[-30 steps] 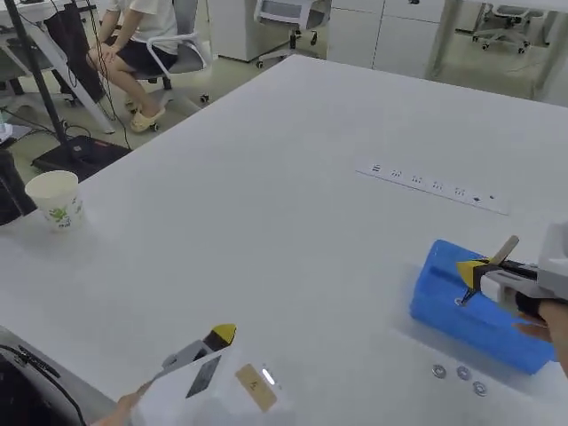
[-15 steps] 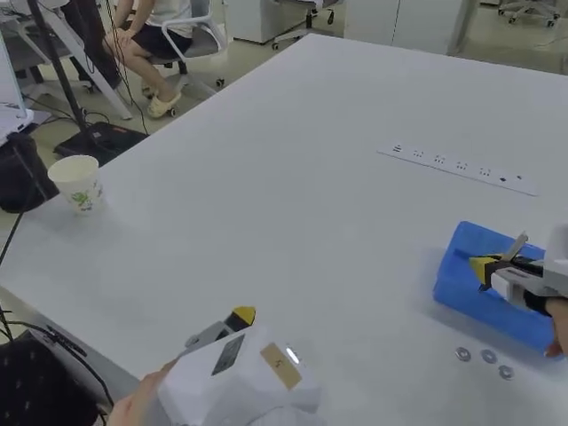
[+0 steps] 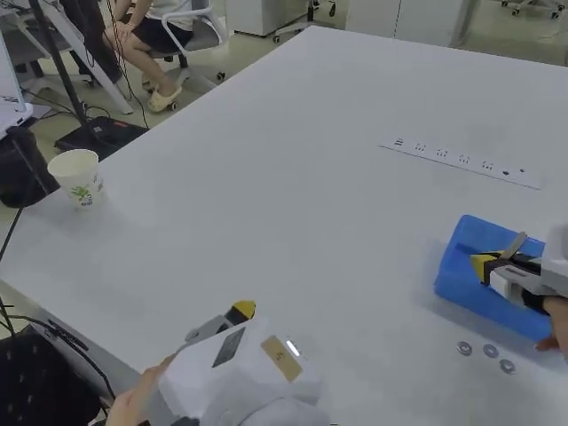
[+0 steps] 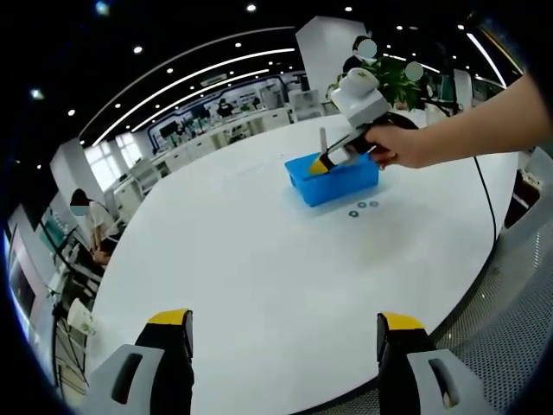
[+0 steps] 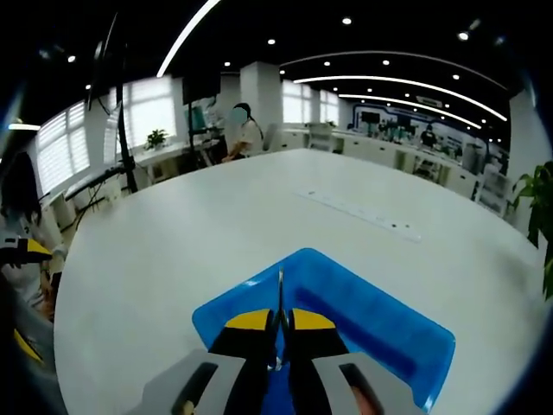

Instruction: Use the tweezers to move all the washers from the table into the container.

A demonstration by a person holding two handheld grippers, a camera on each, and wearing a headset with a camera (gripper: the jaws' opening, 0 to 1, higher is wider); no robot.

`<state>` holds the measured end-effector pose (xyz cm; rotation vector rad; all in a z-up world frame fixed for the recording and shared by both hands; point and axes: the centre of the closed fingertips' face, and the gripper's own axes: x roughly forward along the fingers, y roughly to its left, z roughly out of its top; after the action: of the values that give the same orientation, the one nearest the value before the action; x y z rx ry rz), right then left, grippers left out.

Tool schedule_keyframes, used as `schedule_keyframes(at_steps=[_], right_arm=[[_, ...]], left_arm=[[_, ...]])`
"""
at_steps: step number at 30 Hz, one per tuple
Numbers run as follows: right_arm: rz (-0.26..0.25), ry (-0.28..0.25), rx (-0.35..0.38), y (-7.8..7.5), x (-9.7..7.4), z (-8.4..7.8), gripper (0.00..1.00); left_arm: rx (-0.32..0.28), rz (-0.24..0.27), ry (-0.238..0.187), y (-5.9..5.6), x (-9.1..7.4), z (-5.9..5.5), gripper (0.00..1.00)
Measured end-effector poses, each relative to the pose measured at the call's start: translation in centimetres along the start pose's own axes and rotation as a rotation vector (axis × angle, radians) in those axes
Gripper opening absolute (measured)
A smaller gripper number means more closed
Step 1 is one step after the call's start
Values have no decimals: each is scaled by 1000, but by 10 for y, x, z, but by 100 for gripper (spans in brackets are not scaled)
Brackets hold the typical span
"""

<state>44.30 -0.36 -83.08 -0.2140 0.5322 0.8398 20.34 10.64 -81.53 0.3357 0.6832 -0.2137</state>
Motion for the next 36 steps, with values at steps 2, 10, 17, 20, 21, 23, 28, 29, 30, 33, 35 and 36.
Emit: schedule_keyframes(at_steps=[2,10,17,20,21,23,28,29,30,33,35,36], right_arm=[[-1,5,3,0,-1,0,3],[9,-38,5,2,-17,16,4],[6,-60,-25,8,-38,25,4],[12,-70,-19,11,-45,28,4],[14,-71,-17,12,-47,28,4],[21,-84,-6,15,-51,32,4],[47,-101,43,24,-60,35,4],[56,-100,53,27,-62,33,4],[62,-100,60,29,-62,31,4],[69,-90,53,35,-64,24,4],[74,-85,59,38,-65,19,4],[75,-84,63,39,-65,17,4]], left_arm=[[0,1,-1,0,0,0,90],[0,3,-9,0,-1,1,90],[2,7,-19,0,-2,3,90],[6,8,-20,0,-2,3,90],[7,11,-23,1,-2,4,91],[2,11,-29,1,-2,4,91],[9,39,-53,6,-5,9,95],[4,40,-61,7,-6,10,95],[-4,38,-62,7,-6,10,96],[-2,40,-67,7,-6,11,96],[-2,38,-68,7,-6,11,96],[-2,39,-69,7,-6,11,96]])
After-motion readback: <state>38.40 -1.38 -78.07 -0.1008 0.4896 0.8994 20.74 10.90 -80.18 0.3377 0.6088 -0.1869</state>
